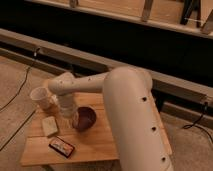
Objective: Drag the ceramic bowl in a circle
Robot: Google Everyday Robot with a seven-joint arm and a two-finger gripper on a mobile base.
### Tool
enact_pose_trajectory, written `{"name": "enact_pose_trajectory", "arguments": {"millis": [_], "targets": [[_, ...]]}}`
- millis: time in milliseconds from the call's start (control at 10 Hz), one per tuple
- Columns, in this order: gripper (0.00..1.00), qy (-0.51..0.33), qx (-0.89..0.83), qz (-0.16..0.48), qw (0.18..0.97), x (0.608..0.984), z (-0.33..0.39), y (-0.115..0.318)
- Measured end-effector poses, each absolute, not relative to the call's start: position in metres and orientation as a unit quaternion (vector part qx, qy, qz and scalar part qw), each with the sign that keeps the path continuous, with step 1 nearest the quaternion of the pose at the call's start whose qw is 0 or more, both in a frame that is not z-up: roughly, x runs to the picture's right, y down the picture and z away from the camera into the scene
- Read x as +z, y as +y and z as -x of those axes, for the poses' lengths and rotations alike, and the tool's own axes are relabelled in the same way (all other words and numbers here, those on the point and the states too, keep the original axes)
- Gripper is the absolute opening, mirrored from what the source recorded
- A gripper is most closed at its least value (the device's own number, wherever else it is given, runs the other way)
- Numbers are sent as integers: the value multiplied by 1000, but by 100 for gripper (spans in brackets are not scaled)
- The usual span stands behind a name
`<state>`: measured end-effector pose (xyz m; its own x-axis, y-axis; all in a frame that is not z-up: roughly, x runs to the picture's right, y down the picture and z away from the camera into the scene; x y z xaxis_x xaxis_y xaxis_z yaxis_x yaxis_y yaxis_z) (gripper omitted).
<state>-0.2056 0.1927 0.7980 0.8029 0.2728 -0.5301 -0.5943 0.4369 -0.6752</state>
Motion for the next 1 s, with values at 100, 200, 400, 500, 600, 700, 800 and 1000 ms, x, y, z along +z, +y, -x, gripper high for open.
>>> {"name": "enact_pose_trajectory", "arguments": {"millis": [100, 200, 400, 500, 600, 700, 800, 1000], "targets": [[0, 172, 250, 449, 840, 807, 212, 180], [0, 172, 247, 438, 847, 815, 214, 168], [0, 190, 260, 389, 863, 845, 196, 126], [0, 202, 268, 368, 867, 855, 184, 109], [0, 214, 278, 349, 869, 863, 169, 93], [0, 229, 288, 333, 868, 871, 152, 82], [0, 243, 300, 320, 865, 876, 136, 73], [0, 276, 321, 300, 855, 887, 103, 67]]}}
